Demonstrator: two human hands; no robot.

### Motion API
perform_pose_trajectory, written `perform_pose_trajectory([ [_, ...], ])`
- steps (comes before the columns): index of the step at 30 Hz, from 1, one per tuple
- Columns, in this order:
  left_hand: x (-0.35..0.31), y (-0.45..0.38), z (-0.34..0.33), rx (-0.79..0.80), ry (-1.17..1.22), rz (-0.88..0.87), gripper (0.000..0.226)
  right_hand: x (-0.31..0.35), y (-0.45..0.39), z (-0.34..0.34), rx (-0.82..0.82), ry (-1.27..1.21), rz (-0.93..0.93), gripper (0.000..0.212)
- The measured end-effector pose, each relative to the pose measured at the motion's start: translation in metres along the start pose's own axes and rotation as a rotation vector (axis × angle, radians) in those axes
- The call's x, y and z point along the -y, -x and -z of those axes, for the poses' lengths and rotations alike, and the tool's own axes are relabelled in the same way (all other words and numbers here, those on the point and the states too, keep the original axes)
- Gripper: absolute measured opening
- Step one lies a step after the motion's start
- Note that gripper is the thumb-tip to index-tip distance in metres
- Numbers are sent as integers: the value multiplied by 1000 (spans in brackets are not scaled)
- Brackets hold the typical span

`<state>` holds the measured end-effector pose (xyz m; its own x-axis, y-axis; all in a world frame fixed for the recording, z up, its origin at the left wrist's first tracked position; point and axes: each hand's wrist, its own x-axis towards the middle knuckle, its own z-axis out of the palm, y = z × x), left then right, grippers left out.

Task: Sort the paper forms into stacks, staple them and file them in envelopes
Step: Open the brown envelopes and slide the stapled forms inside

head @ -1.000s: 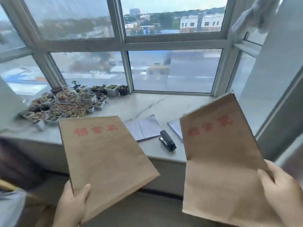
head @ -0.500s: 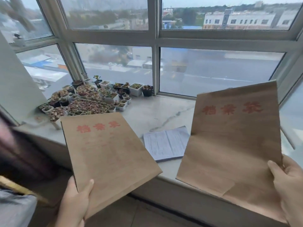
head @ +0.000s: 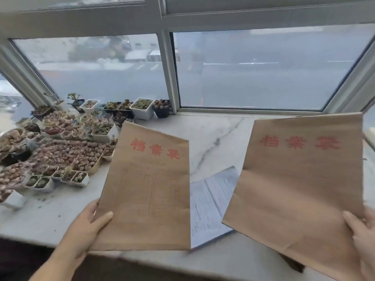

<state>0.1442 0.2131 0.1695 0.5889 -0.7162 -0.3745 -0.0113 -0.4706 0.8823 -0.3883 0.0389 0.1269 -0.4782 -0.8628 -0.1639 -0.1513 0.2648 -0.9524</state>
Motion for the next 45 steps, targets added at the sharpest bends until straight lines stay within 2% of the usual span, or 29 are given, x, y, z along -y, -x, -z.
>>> perform_pose_trajectory([
  [3,-28,-60,-28,74,-28,-11,30,14,-21,-50,67,94,-77,28],
  [5,-46,-106,-33,189,-112,-19,33,11,-39,-72,122,81,-133,27],
  [9,-72,-203,-28,379,-361,37,60,28,-40,-117,153,104,-165,32],
  [12,-88,-266,-35,480,-530,18,51,39,-29,-138,196,149,-178,40],
  [14,-97,-304,-48,424,-865,-73,61,42,-16,-149,189,192,-185,34],
  [16,-95,-329,-66,159,-1284,-286,64,44,1,-160,164,205,-190,26],
  [17,-85,-334,-77,92,-1310,-388,63,44,11,-167,138,200,-201,25],
  [18,-68,-329,-89,109,-1231,-450,60,46,22,-175,106,178,-215,25],
  [20,-23,-306,-115,308,-1096,-490,53,49,48,-193,66,94,-273,27],
  [22,21,-284,-131,552,-1197,-460,46,50,69,-210,43,-62,-362,30],
  [24,45,-273,-135,667,-1245,-349,43,45,84,-223,8,-201,-502,29],
  [26,42,-260,-137,634,-940,-280,47,41,97,-235,14,-302,-628,31],
  [28,12,-232,-137,617,-373,50,57,37,112,-245,26,-377,-691,32],
  [29,-3,-215,-137,675,-102,225,56,36,120,-251,37,-396,-717,32],
  [30,-13,-199,-136,748,51,326,54,34,128,-257,58,-402,-735,32],
  [31,-23,-183,-136,811,122,344,54,30,136,-262,77,-399,-755,32],
  [32,-25,-168,-137,825,158,306,53,26,145,-268,97,-388,-772,32],
  [34,-19,-149,-133,675,147,187,51,21,162,-277,171,-381,-792,31],
  [36,-11,-145,-123,541,51,99,61,21,172,-280,229,-415,-820,27],
  [38,-2,-146,-103,487,-15,87,72,20,167,-268,168,-495,-849,18],
  [41,8,-141,-67,469,-91,61,86,13,143,-232,92,-582,-841,28],
  [45,6,-120,-31,385,-189,25,79,11,122,-184,343,-379,-671,26],
])
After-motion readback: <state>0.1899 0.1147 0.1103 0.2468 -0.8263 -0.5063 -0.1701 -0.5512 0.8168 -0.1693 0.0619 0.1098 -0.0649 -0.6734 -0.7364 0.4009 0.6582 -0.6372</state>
